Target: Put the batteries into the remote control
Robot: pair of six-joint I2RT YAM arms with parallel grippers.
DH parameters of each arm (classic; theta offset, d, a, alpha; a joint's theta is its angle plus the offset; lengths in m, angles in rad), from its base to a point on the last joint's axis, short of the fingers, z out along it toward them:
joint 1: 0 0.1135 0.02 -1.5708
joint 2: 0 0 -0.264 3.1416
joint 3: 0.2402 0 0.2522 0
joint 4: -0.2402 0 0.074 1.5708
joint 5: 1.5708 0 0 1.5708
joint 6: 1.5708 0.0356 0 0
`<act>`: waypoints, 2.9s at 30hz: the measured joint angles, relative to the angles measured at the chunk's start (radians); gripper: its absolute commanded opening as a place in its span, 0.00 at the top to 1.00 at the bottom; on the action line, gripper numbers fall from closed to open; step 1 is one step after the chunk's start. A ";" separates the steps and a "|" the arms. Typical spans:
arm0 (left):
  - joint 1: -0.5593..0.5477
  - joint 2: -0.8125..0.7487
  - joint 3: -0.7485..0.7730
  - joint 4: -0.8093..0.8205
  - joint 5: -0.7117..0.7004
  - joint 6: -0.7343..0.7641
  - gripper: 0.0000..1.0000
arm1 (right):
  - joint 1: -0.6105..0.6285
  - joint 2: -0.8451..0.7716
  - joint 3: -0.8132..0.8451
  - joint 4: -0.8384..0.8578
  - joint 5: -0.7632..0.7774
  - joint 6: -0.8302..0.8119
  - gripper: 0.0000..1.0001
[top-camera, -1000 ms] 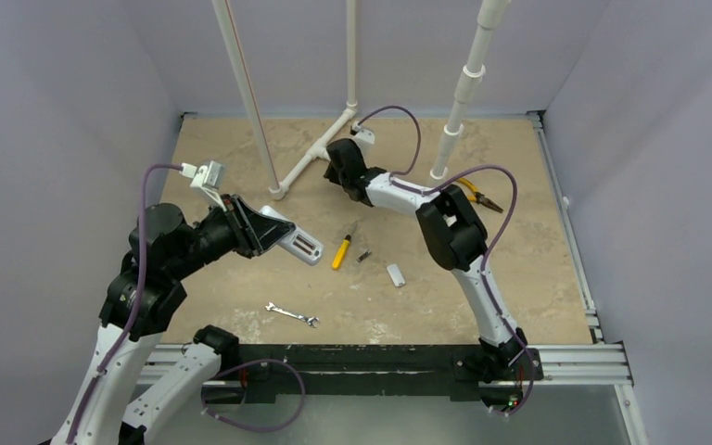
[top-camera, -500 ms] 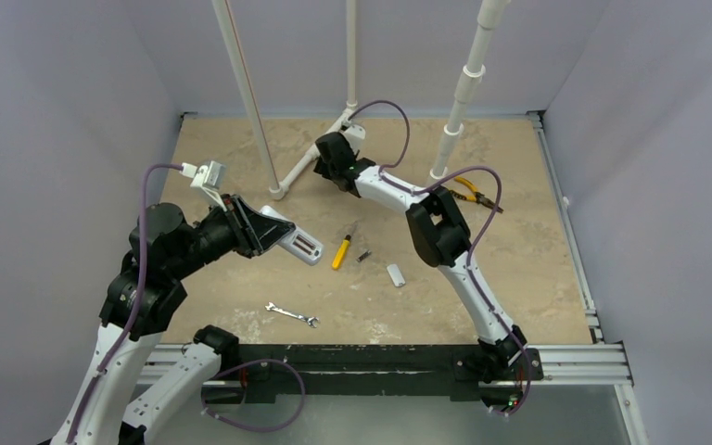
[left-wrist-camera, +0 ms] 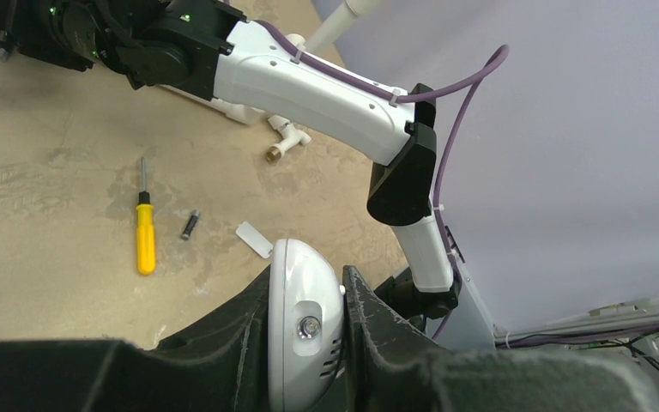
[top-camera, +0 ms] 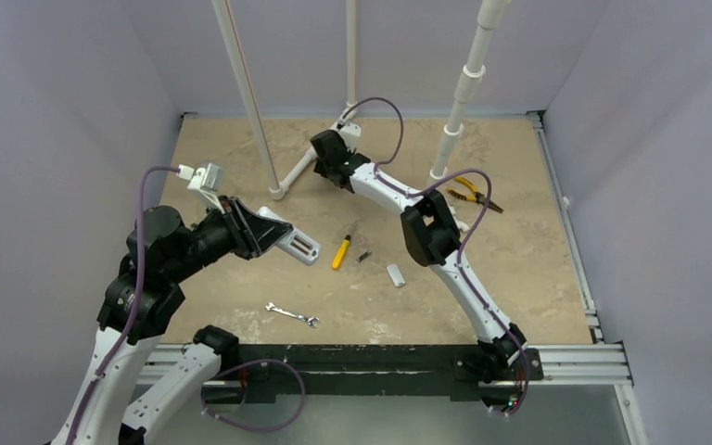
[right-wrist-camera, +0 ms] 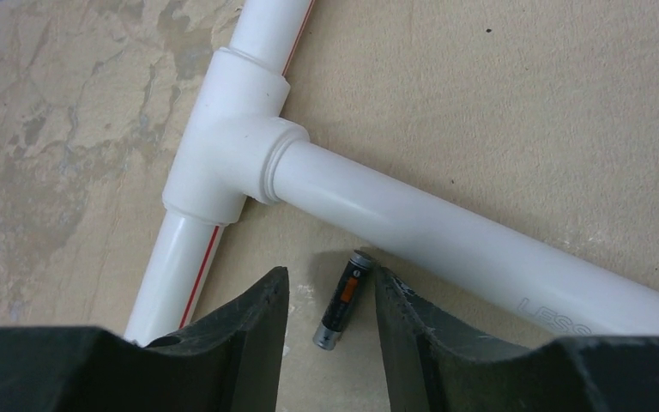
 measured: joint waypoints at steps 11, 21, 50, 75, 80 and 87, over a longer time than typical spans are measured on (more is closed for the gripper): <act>0.000 -0.026 0.000 -0.001 -0.013 0.000 1.00 | 0.000 0.037 0.069 -0.049 -0.001 -0.042 0.74; 0.000 -0.046 0.000 -0.002 -0.022 0.000 1.00 | 0.000 0.038 0.074 -0.058 -0.005 -0.081 0.79; 0.000 -0.074 -0.005 -0.015 -0.027 -0.003 1.00 | 0.023 -0.025 0.005 -0.141 -0.062 -0.415 0.92; 0.000 -0.057 -0.024 -0.006 -0.017 -0.003 1.00 | 0.018 -0.656 -0.988 0.008 -0.088 -0.612 1.00; 0.000 -0.058 -0.043 0.001 -0.016 0.002 1.00 | 0.015 -0.768 -1.133 0.019 -0.116 -0.597 0.98; 0.000 -0.055 -0.072 0.008 -0.007 0.002 1.00 | 0.015 -0.901 -1.316 0.064 -0.135 -0.569 0.81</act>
